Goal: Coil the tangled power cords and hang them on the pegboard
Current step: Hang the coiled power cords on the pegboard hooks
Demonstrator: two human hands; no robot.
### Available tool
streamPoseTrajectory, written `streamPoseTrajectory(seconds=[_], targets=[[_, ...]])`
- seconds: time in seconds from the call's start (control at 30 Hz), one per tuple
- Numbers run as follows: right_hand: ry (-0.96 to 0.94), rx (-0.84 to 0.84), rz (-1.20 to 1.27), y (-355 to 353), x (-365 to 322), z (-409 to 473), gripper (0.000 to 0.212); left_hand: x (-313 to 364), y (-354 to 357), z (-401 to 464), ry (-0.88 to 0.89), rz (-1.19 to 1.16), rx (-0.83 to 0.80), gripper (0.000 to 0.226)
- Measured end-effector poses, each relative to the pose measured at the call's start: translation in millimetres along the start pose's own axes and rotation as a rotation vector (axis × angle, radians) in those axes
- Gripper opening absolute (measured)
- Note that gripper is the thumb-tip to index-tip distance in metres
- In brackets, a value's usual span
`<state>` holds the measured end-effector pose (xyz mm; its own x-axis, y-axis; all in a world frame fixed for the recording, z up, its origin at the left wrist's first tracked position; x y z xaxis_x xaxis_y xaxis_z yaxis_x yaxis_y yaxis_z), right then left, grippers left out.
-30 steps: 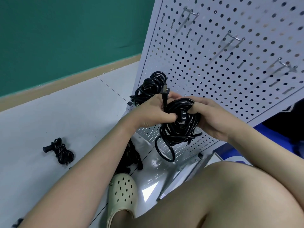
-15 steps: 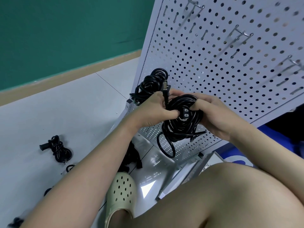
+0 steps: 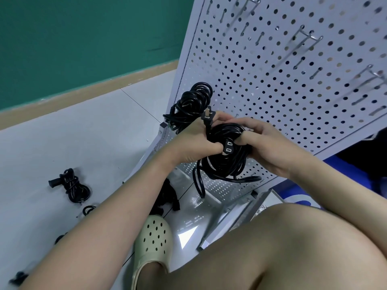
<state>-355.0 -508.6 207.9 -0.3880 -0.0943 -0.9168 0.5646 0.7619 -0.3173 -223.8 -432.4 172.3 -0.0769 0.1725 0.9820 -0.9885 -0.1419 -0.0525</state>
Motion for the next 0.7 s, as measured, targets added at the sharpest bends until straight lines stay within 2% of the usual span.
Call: streamPoseTrajectory(seconds=[0.13,0.43,0.6,0.7], targets=[[-0.020,0.033,-0.067,-1,-3,0,0.038,-6,0,2,0.013,0.001,0.020,0.052],[-0.046,0.159,-0.381,-16,-7,6,0.047,-24,-3,14,0.011,0.012,0.035,0.055],[-0.080,0.172,-0.537,-16,-13,5,0.045,-35,3,20,-0.044,0.042,0.048,0.036],[-0.084,0.178,-0.623,-18,-12,7,0.050,-40,4,19,-0.041,0.002,0.122,0.039]])
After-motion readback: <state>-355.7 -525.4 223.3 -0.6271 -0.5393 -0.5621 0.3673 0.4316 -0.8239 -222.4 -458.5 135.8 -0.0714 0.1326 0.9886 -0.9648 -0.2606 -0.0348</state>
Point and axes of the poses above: each hand's wrist, its own z-axis towards the middle knuckle, its own y-axis out of the palm, x = y × z, the point moved 6 cm from there along z, towards the middle knuckle, and after that the axes turned 7 degrees about -z, right-handed, at the moved point
